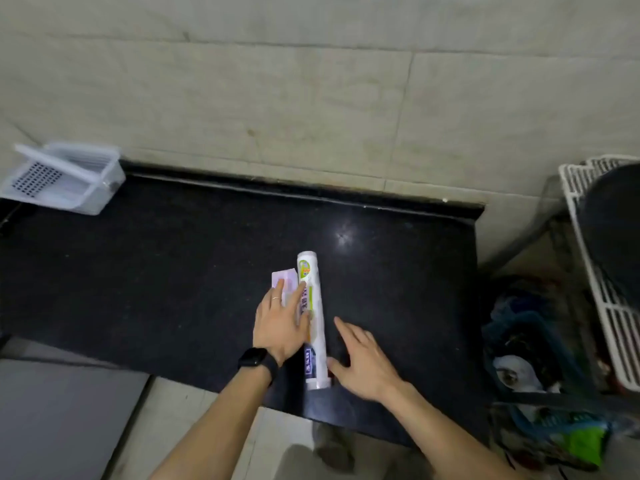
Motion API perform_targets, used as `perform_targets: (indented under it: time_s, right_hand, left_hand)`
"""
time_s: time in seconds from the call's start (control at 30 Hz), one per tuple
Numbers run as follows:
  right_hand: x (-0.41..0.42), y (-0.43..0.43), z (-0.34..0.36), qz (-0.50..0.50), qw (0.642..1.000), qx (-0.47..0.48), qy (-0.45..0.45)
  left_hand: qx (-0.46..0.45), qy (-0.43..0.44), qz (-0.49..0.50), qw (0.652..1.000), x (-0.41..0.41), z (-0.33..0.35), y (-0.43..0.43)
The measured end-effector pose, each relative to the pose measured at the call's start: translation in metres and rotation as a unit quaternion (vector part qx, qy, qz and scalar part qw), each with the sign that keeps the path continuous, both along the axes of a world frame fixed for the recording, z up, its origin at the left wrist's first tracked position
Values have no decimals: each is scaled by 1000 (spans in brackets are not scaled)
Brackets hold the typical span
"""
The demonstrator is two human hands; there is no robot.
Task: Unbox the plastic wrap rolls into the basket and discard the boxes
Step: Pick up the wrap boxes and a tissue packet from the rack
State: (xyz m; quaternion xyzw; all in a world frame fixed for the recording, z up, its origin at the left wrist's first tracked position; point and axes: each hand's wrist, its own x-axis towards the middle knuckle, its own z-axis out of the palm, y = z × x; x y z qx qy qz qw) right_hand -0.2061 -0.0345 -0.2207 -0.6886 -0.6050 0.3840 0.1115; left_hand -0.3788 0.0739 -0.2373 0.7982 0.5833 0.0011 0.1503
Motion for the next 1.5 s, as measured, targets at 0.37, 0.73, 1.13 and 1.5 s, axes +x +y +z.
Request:
perform_targets:
  time_s: [0.37, 0.73, 1.13, 1.5]
  right_hand:
    - [222, -98, 192, -164, 921, 314, -161]
    - [402, -202, 221, -374, 837, 338, -213]
    - [447, -189, 145, -474, 835, 148, -239]
    - [449, -182, 138, -501, 803, 191, -260]
  left_hand:
    - [156, -127, -207, 957, 232, 138, -20]
    - [168, -143, -360, 907, 442, 210, -105]
    - [29, -27, -317, 948, 475, 132, -134]
    - [18, -43, -324, 945, 473, 134, -132]
